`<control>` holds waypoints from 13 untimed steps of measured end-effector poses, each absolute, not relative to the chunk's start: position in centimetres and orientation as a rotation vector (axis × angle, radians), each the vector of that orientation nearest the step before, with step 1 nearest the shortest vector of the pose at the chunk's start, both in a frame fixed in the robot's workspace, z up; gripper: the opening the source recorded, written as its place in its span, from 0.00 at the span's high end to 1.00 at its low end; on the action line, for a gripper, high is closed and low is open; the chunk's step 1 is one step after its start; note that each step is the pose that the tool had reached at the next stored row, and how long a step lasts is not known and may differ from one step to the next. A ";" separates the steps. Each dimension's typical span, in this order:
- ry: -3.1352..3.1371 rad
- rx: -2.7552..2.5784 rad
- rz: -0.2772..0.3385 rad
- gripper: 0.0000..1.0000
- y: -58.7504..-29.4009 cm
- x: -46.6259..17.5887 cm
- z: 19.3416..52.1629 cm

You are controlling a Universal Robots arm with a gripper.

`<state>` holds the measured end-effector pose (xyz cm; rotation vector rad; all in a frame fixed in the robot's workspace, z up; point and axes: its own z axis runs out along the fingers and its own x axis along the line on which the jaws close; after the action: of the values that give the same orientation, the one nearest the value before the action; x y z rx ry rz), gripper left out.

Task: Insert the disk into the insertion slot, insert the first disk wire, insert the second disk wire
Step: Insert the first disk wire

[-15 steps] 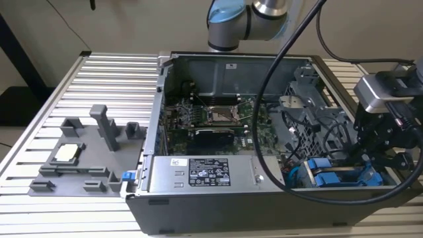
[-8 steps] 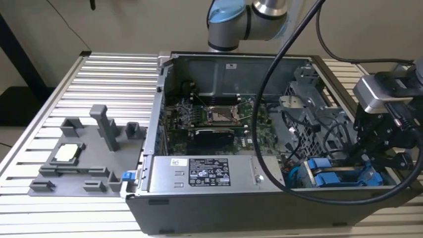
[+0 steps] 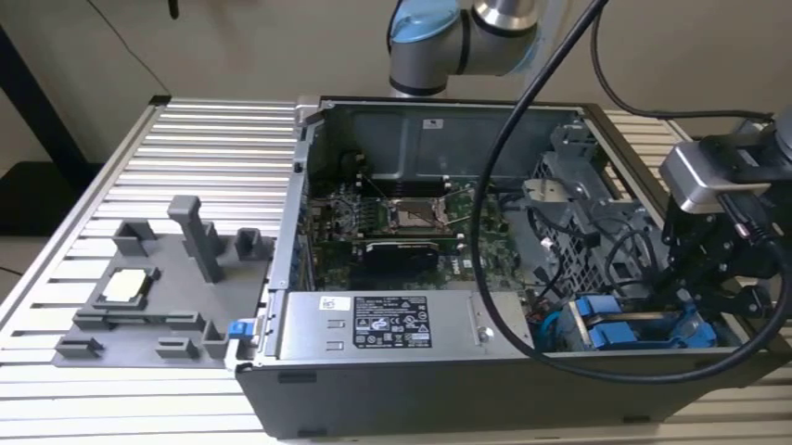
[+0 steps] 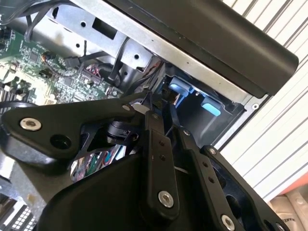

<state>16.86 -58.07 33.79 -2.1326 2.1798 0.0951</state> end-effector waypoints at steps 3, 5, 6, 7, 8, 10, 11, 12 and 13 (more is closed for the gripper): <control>2.179 -2.132 0.094 0.81 -58.1 16.8 33.7; 2.179 -2.132 0.093 0.81 -58.1 16.8 33.7; 2.179 -2.132 0.092 0.81 -58.1 16.7 33.7; 2.178 -2.131 0.092 0.81 -58.1 16.7 33.6; 2.178 -2.131 0.092 0.81 -58.1 16.7 33.5; 2.179 -2.132 0.090 0.81 -58.1 16.7 33.3; 2.179 -2.132 0.090 0.81 -58.1 16.7 33.2; 2.179 -2.132 0.090 0.81 -58.1 16.7 33.2; 2.178 -2.131 0.092 0.80 -58.1 16.7 33.2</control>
<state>16.70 -58.08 33.16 -2.1309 2.1779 0.0917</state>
